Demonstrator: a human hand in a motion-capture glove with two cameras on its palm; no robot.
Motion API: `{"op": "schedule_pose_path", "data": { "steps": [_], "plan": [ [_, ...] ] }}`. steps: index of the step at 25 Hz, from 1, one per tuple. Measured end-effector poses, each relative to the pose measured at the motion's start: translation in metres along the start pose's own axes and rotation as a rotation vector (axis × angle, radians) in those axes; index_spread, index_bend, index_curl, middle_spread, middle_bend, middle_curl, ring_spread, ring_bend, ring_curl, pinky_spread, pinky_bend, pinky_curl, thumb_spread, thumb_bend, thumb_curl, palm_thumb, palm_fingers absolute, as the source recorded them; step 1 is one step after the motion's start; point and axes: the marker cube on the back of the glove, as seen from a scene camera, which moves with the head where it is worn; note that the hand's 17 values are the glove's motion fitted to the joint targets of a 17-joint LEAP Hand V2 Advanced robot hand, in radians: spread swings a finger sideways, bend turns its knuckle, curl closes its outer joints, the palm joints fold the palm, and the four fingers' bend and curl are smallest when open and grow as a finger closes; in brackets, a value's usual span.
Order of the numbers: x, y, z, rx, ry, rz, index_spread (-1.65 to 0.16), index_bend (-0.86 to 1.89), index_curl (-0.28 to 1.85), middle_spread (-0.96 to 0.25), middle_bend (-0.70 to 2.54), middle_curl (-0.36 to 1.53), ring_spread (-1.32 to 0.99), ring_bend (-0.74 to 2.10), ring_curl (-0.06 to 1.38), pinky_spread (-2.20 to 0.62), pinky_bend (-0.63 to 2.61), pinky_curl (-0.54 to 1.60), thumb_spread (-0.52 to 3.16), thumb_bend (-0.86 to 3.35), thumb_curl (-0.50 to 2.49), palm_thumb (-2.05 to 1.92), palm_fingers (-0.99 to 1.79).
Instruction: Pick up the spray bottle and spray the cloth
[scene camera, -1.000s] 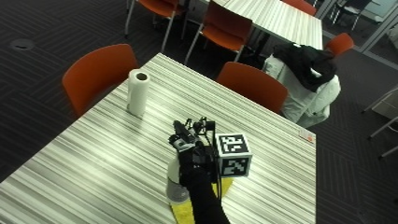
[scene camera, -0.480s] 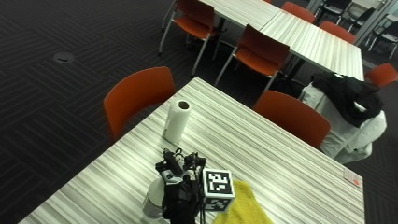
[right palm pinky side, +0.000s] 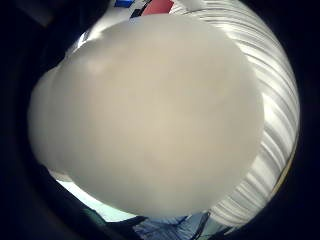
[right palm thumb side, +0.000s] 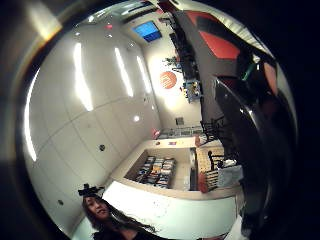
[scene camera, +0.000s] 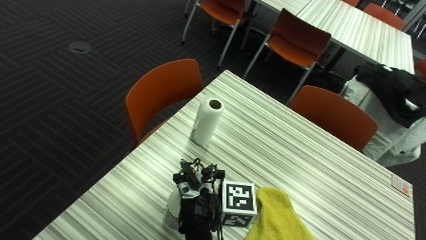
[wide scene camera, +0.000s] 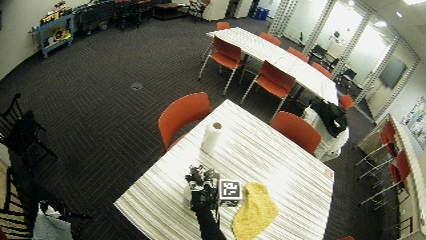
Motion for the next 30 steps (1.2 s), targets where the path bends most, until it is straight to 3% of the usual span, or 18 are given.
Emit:
{"op": "schedule_pose_path", "data": {
  "steps": [24, 30],
  "plan": [
    [0.015, 0.011, 0.005, -0.031, 0.024, 0.057, -0.36, 0.21, 0.57, -0.19, 0.71, 0.68, -0.24, 0.27, 0.67, -0.07, 0.13, 0.3, 0.47, 0.03, 0.79, 1.25, 0.69],
    [0.014, 0.011, 0.006, -0.056, 0.032, 0.064, -0.36, 0.25, 0.58, -0.16, 0.64, 0.66, -0.2, 0.2, 0.66, -0.04, 0.16, 0.3, 0.5, 0.03, 0.8, 1.24, 0.57]
  ]
}}
